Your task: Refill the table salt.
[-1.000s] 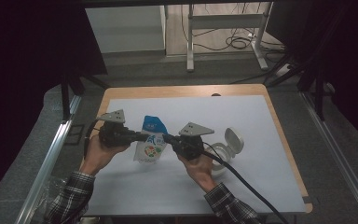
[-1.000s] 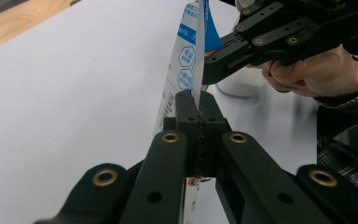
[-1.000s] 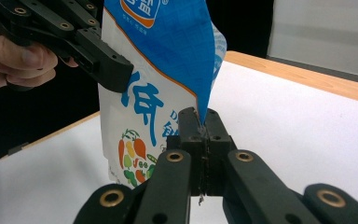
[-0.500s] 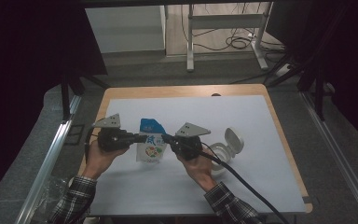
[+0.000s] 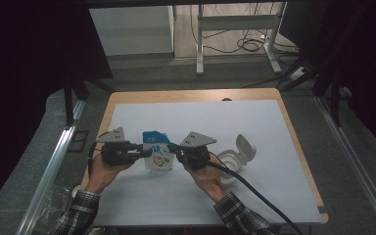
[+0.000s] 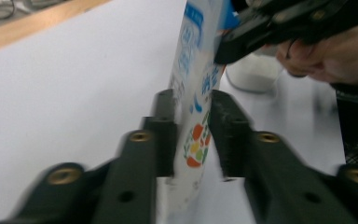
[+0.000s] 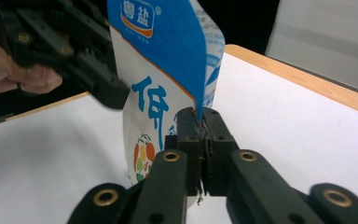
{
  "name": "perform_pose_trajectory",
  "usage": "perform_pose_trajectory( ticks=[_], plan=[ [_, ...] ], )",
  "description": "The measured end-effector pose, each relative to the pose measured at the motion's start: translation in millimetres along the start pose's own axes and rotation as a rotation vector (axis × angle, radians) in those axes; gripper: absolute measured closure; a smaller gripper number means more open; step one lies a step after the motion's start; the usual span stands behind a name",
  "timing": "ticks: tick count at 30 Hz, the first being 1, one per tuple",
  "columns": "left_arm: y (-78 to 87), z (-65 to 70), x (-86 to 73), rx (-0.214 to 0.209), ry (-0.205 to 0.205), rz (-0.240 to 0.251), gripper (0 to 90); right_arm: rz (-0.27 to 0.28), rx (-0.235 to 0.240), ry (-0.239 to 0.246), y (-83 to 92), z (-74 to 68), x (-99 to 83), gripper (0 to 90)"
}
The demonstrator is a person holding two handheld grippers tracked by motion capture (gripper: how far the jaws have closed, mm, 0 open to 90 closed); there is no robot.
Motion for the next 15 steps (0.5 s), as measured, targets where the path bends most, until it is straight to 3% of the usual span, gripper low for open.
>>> perform_pose_trajectory(
  ticks=[3,15],
  plan=[
    [0.1,1.2,-6.2,0.013,0.009,-0.01,56.1,0.003,0.0,-0.001,0.3,0.5,0.9,82.7],
    [4.4,0.0,-11.9,0.045,0.015,-0.016,33.4,0.017,0.007,-0.025,1.5,3.0,3.0,63.2]
  ],
)
Point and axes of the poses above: each handheld gripper's, and its own axes: y roughly backward along the jaws, x roughly out of its top, z roughly to its right, the point moved 1 cm from there along -y, roughly forward along the jaws, and after that the axes turned 14 degrees about -y, right-handed, at the moved point
